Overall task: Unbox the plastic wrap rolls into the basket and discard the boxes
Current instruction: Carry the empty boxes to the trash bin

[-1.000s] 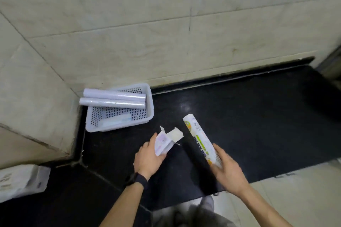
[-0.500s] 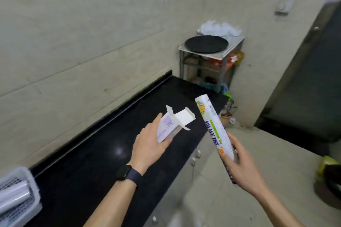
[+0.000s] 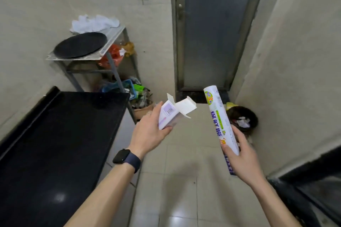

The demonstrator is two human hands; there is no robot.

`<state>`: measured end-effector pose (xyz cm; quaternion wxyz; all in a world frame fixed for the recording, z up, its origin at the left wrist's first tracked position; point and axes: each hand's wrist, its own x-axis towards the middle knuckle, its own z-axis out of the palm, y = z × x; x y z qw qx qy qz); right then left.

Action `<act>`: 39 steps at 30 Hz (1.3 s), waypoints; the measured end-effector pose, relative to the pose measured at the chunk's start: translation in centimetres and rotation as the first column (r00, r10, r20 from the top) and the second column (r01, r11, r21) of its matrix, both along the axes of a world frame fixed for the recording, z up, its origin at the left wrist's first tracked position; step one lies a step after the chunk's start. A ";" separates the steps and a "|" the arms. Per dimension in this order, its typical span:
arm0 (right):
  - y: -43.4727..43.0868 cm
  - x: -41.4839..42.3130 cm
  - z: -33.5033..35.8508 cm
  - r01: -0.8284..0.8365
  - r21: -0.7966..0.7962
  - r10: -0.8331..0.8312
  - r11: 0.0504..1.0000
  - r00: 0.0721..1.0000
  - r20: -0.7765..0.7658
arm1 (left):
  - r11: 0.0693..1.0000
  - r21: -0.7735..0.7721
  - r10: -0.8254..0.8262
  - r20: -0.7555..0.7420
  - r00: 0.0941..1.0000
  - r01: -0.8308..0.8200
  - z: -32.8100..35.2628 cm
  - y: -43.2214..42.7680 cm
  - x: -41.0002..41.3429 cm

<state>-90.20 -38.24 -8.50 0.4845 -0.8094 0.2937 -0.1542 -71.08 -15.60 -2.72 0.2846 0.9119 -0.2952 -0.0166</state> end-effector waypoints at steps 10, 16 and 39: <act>-8.9 2.2 -3.9 0.251 0.059 -0.242 0.966 0.961 -0.134 | 0.969 0.034 -0.240 -0.082 0.967 0.244 -6.7 -14.9 9.9; -12.4 7.1 -5.6 0.401 0.047 -0.385 0.915 0.902 -0.197 | 0.913 0.091 -0.381 -0.165 0.910 0.398 -10.1 -23.9 17.3; -43.3 22.0 -22.2 0.493 0.287 -0.185 0.822 0.706 -0.683 | 0.914 0.335 0.186 -0.846 0.500 0.227 -27.1 -56.6 29.9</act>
